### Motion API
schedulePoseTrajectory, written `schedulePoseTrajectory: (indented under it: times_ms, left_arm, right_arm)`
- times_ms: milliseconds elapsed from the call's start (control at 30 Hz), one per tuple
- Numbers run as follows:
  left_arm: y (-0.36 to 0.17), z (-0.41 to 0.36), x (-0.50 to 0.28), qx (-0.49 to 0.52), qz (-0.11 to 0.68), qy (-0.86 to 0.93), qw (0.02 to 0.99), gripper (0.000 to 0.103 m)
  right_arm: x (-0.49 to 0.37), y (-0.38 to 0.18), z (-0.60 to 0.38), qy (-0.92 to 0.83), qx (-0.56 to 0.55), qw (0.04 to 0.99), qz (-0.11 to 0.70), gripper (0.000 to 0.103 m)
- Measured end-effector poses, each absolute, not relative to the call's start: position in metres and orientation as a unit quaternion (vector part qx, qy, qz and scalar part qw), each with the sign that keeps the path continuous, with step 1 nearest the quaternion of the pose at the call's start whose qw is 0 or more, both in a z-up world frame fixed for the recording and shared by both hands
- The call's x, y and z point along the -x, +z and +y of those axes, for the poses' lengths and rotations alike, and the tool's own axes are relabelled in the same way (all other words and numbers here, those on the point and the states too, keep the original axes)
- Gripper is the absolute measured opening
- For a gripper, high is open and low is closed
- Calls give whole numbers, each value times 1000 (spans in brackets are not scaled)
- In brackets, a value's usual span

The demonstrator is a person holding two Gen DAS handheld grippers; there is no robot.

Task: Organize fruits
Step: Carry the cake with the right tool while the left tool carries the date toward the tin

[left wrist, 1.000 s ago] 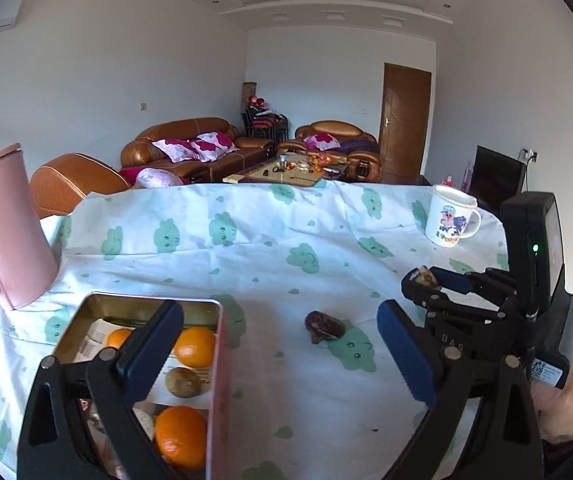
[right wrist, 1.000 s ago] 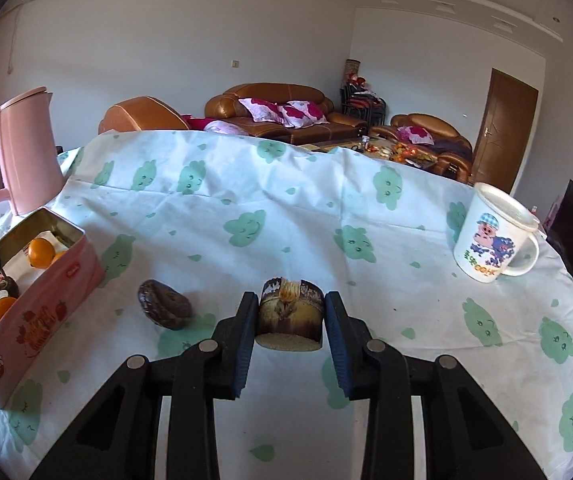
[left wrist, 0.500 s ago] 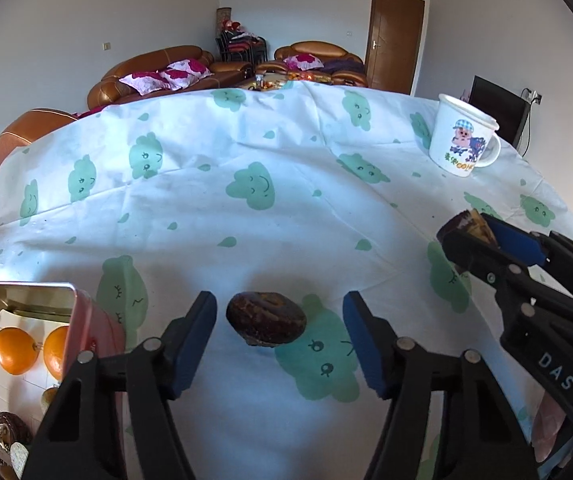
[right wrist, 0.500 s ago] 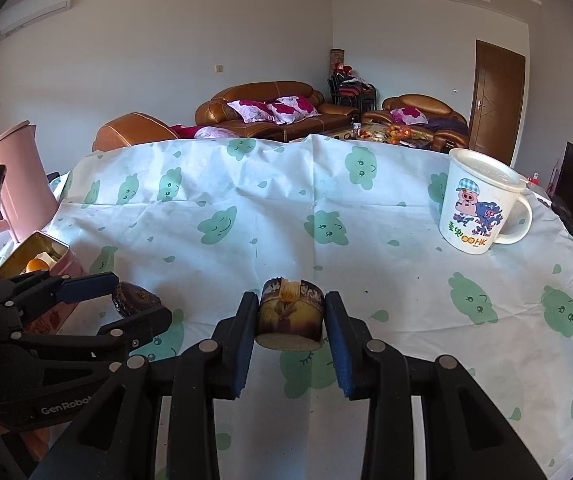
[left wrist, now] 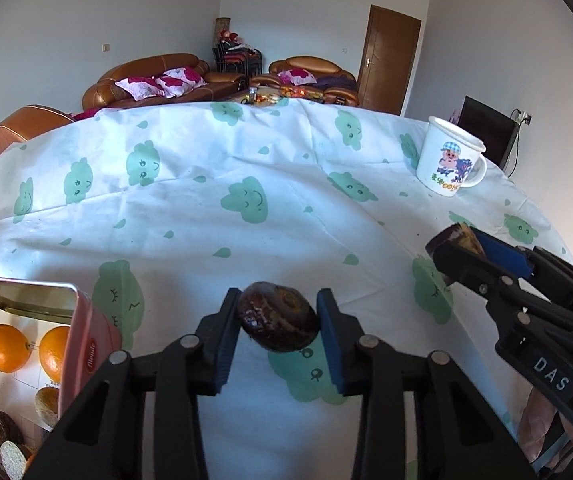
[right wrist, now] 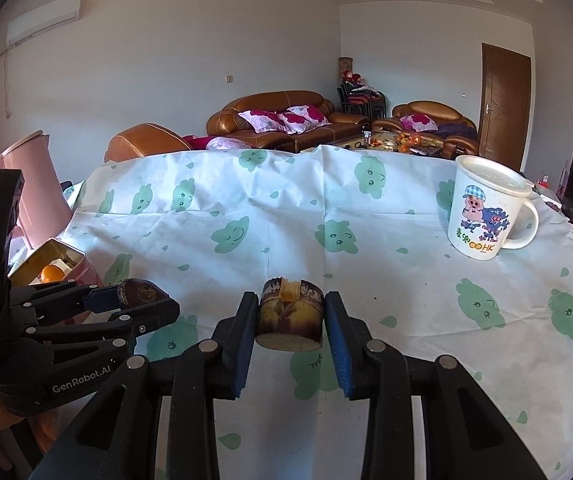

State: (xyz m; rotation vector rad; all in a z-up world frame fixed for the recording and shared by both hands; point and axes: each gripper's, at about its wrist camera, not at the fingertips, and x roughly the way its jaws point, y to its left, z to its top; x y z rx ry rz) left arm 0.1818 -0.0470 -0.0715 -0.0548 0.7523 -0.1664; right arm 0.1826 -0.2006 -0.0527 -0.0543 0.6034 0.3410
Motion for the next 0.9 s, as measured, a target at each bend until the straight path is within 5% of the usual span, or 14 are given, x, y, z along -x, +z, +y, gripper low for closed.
schedulePoseTrajectory:
  times_ms: [900]
  left_arm:
    - [-49,-47,-151,7,266,-55,962,40]
  right_arm:
    - [-167,-43,-205,180,22,952,245,36]
